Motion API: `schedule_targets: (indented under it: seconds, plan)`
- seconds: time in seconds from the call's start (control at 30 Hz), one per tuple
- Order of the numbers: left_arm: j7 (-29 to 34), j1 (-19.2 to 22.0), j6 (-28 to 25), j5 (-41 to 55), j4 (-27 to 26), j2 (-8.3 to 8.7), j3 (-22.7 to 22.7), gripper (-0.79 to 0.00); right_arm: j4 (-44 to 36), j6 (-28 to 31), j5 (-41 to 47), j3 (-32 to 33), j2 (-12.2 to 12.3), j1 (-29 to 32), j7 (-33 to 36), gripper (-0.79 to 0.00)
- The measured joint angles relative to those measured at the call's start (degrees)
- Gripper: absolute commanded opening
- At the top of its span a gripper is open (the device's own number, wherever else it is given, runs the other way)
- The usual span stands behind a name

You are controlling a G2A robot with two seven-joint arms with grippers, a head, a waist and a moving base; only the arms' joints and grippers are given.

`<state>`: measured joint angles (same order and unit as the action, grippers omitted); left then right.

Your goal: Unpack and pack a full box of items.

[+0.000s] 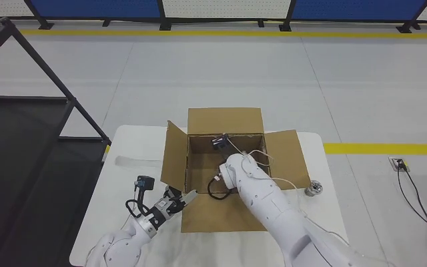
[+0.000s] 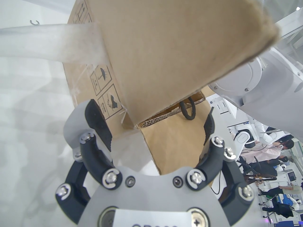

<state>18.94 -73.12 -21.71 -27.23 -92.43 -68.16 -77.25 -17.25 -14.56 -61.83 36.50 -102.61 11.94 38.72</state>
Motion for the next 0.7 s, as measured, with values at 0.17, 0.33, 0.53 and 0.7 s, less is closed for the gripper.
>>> schedule_targets:
  seconds: [0.17,0.33,0.53,0.7]
  plan:
    - [0.2,0.1,0.0,0.2,0.2,0.01,0.2,0.0,1.3,-5.6,-2.3,-0.7,-1.0,-0.1,0.7,0.0]
    - [0.1,0.0,-0.2,0.3,0.2,0.05,0.2,0.0,3.0,-7.4,-3.9,-1.0,-1.5,-0.9,3.1,0.0]
    - [0.2,-0.2,-0.6,0.1,-0.1,0.14,0.1,0.0,4.6,-6.6,-3.7,-0.3,-1.5,-2.6,8.8,0.0]
    - [0.4,-0.2,-0.7,-0.1,-0.3,0.15,0.5,0.0,3.6,-7.1,-0.4,1.9,-1.4,-2.7,7.0,0.0]
